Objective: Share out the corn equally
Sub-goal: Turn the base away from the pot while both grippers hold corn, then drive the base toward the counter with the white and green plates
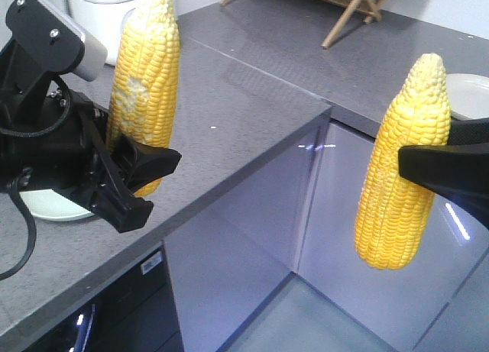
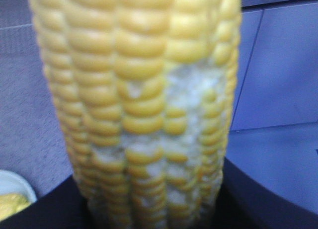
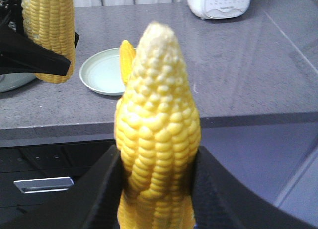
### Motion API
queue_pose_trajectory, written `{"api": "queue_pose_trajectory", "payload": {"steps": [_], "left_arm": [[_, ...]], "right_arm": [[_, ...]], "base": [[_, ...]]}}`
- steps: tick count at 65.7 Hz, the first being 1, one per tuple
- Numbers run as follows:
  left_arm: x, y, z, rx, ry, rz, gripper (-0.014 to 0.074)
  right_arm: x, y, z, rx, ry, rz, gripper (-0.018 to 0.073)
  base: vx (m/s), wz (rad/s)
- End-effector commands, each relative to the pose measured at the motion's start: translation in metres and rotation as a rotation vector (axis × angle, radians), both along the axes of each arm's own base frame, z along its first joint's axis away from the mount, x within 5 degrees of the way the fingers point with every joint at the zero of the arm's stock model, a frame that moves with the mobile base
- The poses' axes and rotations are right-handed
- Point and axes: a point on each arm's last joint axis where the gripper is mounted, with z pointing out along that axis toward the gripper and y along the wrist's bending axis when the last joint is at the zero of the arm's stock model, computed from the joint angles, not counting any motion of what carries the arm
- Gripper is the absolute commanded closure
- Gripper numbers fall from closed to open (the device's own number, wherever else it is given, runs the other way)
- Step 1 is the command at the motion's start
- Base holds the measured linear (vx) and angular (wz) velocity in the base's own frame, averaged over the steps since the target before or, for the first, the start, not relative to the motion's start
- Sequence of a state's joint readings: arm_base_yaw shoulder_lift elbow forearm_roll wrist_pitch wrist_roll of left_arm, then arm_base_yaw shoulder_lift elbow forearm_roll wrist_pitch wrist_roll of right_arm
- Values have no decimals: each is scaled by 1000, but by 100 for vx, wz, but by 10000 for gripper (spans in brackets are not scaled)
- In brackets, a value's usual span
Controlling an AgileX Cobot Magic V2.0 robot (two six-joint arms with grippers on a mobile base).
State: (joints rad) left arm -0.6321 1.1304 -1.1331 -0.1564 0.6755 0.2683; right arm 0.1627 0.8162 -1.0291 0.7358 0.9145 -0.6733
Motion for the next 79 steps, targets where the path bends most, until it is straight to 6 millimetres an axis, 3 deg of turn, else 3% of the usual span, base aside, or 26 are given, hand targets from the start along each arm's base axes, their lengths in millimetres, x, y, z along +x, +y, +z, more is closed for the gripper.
{"api": "queue_pose_trajectory", "payload": {"steps": [1,79], "left_arm": [[-2,2,17,-78,-74,12,324],[-2,2,17,-78,-74,12,324]], "right_arm": [[0,-1,13,50,-64,-25,364],[0,-1,13,50,-64,-25,364]], "base": [[-3,-36],[-2,-33]]}}
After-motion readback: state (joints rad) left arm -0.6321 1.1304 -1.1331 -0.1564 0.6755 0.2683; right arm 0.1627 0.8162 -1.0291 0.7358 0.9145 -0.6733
